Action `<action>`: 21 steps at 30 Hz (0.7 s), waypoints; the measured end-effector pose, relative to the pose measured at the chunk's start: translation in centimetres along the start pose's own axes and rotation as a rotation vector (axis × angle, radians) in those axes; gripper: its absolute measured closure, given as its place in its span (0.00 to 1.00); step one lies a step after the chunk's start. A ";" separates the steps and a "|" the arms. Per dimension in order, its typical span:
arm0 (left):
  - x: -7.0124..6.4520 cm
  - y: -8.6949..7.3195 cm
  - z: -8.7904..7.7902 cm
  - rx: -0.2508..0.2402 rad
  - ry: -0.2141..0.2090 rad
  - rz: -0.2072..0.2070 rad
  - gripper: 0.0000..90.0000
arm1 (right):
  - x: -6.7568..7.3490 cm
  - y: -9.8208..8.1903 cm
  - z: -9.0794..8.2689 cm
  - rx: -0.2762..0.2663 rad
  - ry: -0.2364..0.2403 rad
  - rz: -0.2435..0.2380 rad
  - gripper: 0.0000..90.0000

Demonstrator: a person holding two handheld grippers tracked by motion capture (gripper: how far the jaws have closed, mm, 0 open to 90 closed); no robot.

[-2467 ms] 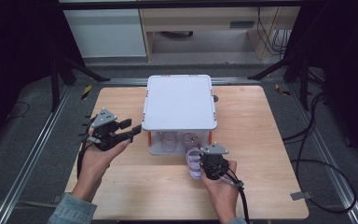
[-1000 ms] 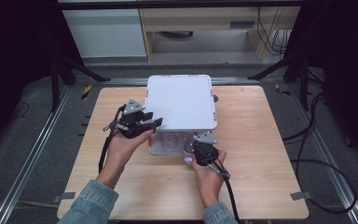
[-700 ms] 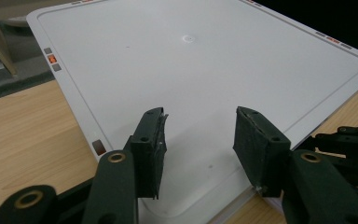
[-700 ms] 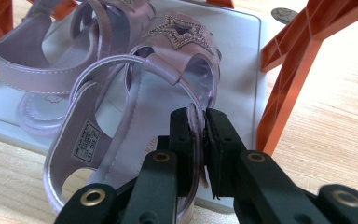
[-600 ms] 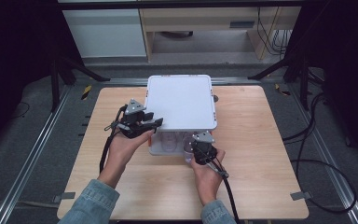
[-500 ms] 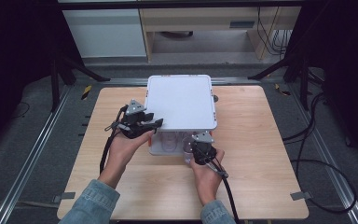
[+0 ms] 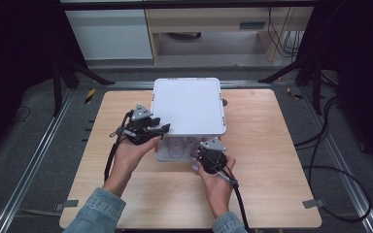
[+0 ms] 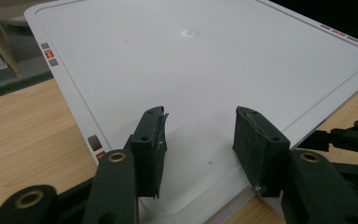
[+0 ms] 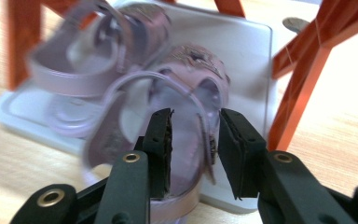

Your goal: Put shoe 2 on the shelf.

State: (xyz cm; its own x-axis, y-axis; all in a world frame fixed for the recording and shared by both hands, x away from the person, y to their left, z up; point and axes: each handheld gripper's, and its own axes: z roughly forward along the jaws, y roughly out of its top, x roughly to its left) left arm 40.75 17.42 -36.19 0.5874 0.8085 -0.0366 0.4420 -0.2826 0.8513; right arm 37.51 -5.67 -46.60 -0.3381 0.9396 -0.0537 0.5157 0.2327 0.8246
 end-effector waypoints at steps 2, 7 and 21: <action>0.0 0.0 0.0 0.003 0.001 0.001 0.59 | 0.1 0.2 -0.9 -0.026 0.018 -0.009 0.78; -0.1 -0.1 -0.1 0.003 0.004 -0.001 0.59 | 0.5 0.5 -2.5 -0.039 0.056 -0.024 0.91; 0.0 0.0 -0.4 0.015 0.022 -0.011 0.72 | 1.8 -3.7 -4.0 0.022 0.109 -0.065 1.00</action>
State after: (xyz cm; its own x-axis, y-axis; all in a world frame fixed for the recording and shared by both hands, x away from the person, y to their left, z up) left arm 40.45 17.64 -35.99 0.5679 0.8224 -0.0341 0.4585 -0.2817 0.8429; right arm 31.86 -5.81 -47.46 -0.4540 0.8899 -0.0441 0.5065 0.2985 0.8089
